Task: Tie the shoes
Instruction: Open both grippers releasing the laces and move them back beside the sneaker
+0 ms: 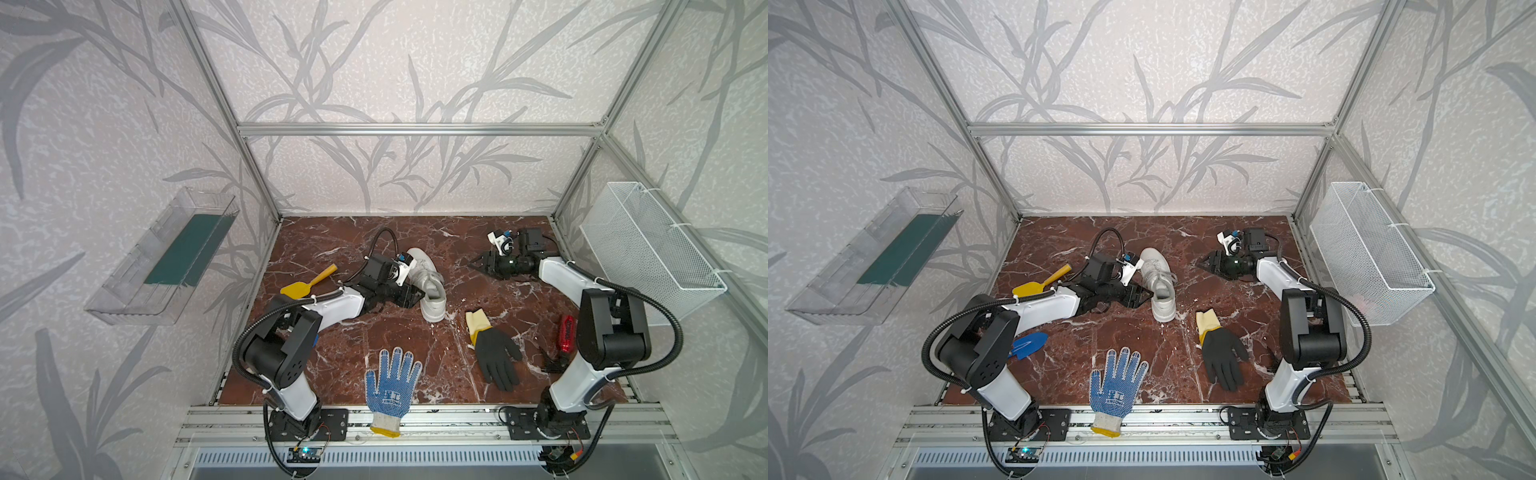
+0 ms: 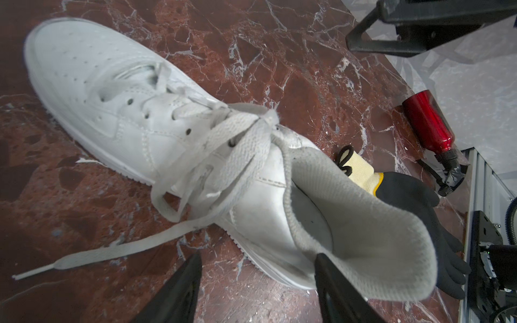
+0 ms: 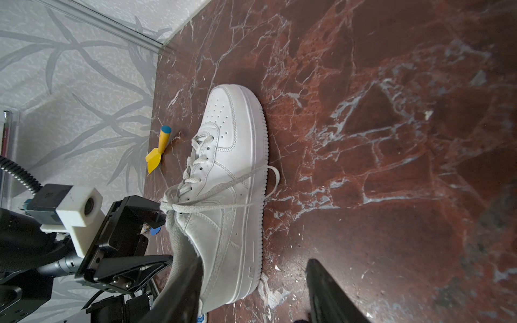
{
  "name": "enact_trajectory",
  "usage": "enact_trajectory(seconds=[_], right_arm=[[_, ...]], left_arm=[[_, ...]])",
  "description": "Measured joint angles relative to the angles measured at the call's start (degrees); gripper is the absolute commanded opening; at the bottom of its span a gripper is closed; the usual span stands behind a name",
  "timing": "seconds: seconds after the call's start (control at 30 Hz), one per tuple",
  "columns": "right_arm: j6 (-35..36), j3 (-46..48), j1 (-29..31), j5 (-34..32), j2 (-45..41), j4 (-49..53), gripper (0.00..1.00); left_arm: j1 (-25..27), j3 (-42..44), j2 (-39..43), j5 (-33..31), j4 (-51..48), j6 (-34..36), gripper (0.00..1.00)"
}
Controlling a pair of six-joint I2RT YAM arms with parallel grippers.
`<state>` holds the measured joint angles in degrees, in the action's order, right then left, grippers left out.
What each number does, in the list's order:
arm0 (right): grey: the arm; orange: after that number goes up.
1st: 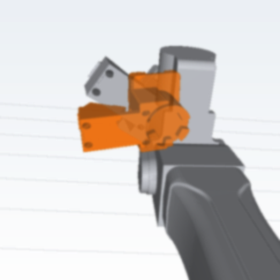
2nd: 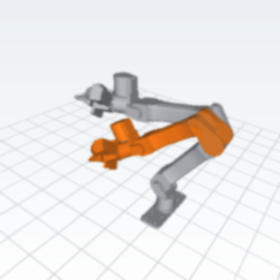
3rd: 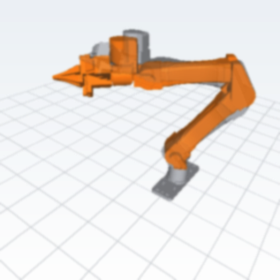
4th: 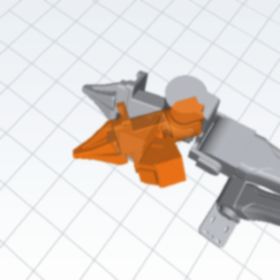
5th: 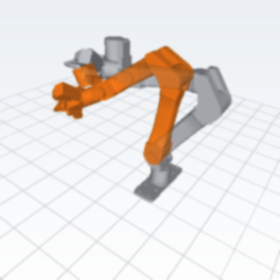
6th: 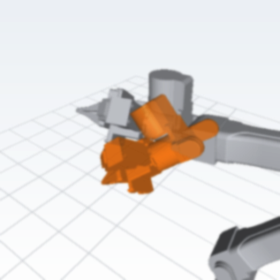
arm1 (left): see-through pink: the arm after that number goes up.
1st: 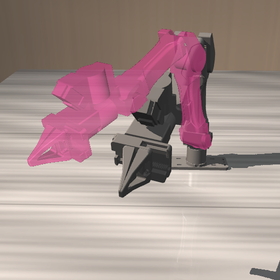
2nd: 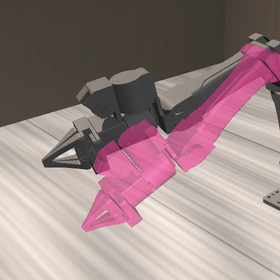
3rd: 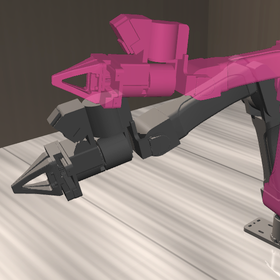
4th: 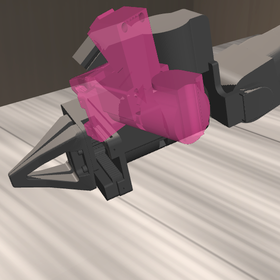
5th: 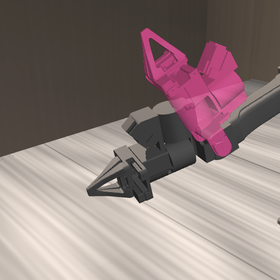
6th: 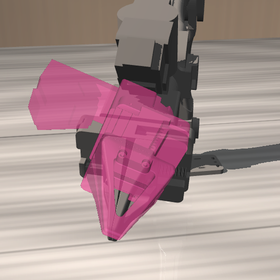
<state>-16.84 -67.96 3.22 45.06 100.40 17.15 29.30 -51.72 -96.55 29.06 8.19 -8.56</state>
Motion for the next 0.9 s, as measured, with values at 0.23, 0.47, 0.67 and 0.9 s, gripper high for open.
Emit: enact_trajectory(seconds=[0.23,0.47,0.67,0.9], right_arm=[[5.18,-8.46,3.41,-0.94,2.67,4.85,0.60],[6.25,-13.75,4.94,-2.91,5.40,9.18,0.60],[1.40,-11.43,6.80,-2.51,7.74,9.55,0.60],[-7.41,-0.50,11.23,1.29,7.30,4.00,0.61]], left_arm=[[-2.86,0.02,3.78,-3.74,-9.40,9.05,0.62],[-5.25,-7.76,3.39,-8.48,-22.27,24.96,0.56],[-7.39,-13.03,0.33,-7.30,-27.47,38.38,0.58],[-12.13,-14.91,-3.54,-1.49,-31.78,47.25,0.61]])
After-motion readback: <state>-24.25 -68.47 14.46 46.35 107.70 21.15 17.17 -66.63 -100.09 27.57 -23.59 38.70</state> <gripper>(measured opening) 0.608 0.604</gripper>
